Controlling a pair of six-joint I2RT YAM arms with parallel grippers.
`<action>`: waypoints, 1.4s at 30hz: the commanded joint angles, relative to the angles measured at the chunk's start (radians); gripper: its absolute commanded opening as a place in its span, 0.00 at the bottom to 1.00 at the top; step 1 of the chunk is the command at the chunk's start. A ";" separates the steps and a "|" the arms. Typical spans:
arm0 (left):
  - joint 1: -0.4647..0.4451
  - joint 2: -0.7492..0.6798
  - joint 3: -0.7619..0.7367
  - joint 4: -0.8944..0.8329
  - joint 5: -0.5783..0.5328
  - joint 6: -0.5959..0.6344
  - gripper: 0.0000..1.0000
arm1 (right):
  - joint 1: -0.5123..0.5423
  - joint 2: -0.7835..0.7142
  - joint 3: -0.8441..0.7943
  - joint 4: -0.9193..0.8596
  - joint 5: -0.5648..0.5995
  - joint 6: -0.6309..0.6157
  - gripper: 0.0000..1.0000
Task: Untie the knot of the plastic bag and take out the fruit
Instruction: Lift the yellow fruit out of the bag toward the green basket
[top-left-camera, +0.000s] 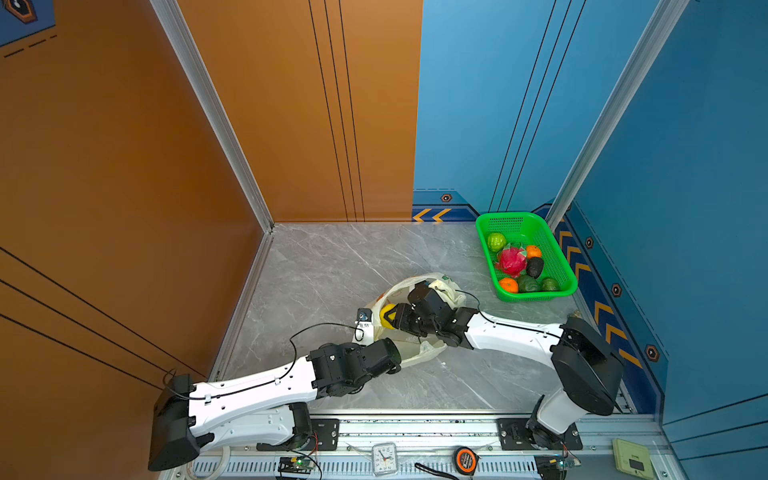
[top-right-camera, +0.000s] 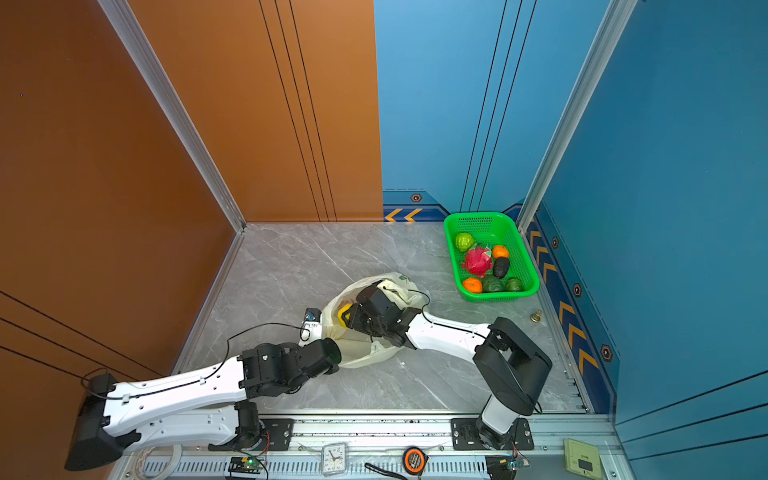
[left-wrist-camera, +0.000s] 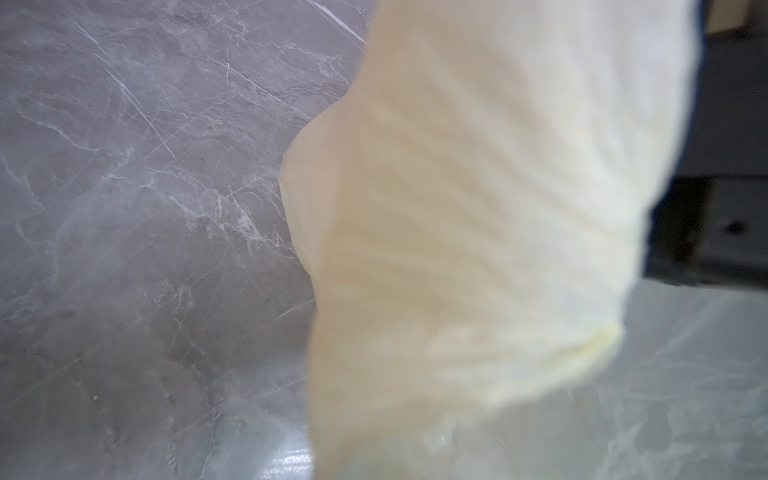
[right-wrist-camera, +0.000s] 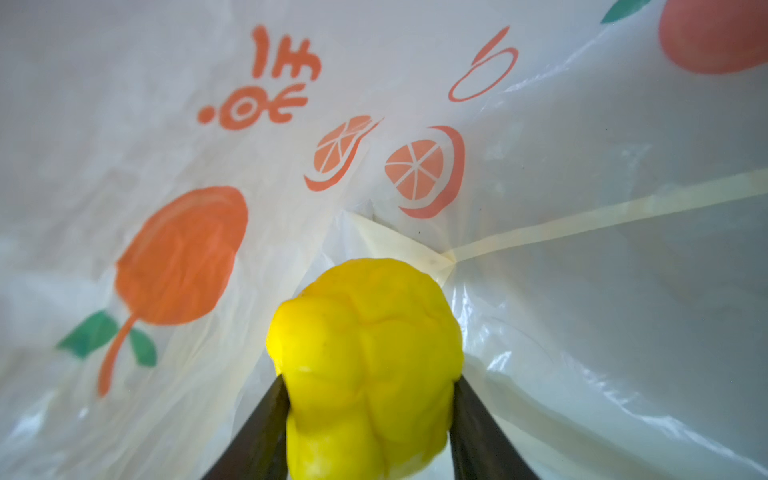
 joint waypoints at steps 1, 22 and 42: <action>0.011 0.009 0.030 -0.012 -0.033 0.030 0.00 | -0.007 -0.071 -0.006 -0.144 0.005 -0.050 0.45; 0.057 0.135 0.167 0.029 -0.039 0.131 0.00 | 0.059 -0.093 0.083 -0.298 0.022 -0.124 0.44; 0.080 0.169 0.160 0.022 -0.002 0.111 0.00 | 0.032 -0.302 0.204 -0.497 0.106 -0.265 0.45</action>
